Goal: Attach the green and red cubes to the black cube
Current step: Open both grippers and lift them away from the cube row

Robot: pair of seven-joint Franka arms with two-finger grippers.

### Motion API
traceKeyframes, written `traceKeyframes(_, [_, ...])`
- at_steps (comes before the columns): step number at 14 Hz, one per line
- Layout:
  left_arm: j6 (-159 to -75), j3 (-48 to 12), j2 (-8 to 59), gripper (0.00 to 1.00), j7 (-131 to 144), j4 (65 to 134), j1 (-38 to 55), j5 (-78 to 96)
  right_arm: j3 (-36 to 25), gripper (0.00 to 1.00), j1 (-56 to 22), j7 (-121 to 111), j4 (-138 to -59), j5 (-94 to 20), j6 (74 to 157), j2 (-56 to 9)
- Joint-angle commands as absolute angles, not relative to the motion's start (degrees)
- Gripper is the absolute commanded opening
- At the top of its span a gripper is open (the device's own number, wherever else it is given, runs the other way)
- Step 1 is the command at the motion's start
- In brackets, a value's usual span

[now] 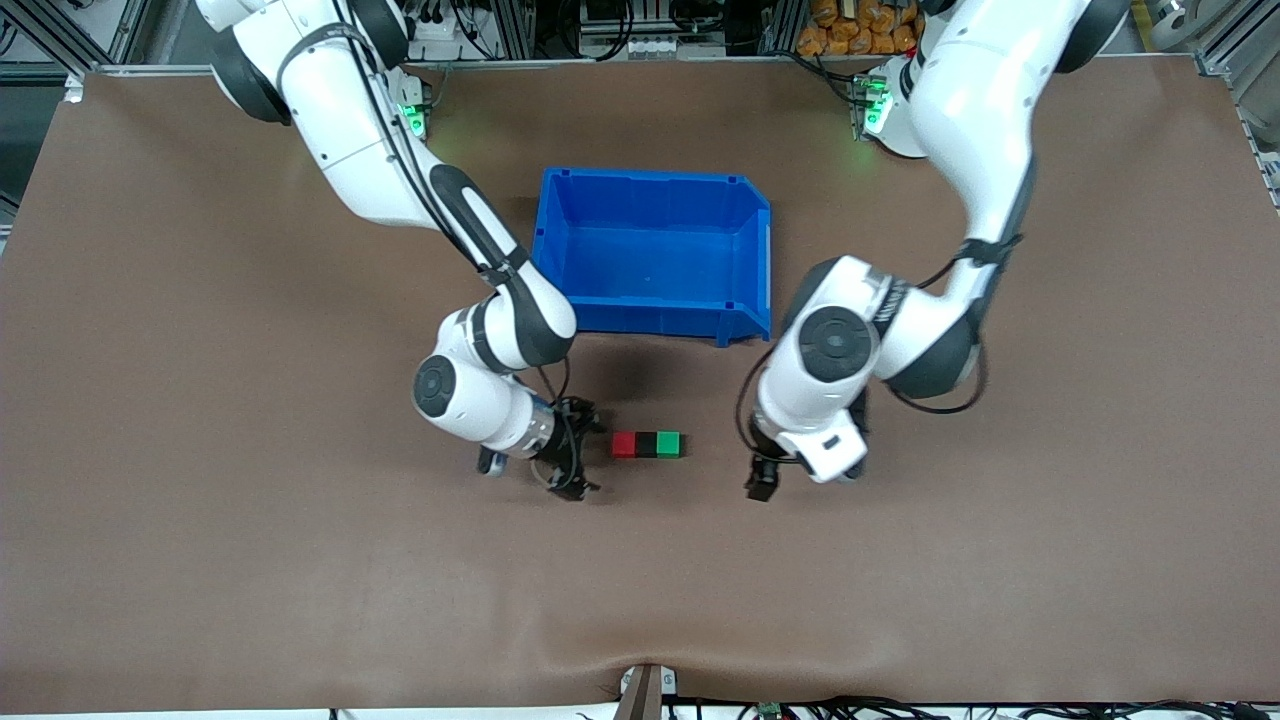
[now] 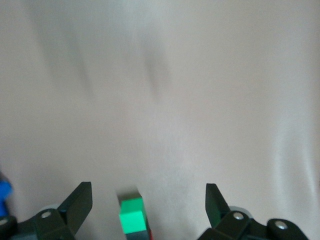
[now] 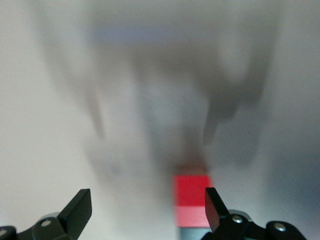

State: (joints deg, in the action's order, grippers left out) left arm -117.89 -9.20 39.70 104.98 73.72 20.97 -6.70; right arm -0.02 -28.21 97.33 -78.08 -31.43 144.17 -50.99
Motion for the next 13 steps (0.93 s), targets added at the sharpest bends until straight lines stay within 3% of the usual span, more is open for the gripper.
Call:
traceKeyframes(1, [-113.4,-9.9,32.8,1.00,94.8,77.8,17.2,-5.5,-2.2,1.00,-25.5,96.1,-75.3,-21.0,139.7,-47.7])
traceKeyframes(8, [-104.8,-9.9,22.8,1.00,70.1,80.5,8.2,-3.3,-2.6,1.00,-11.6,75.9,-64.8,-17.8,107.8,-44.2])
traceKeyframes(13, [-100.2,-9.9,17.3,1.00,48.7,80.3,1.9,0.5,-2.6,1.00,-1.5,48.2,-63.7,-17.8,87.4,-34.0])
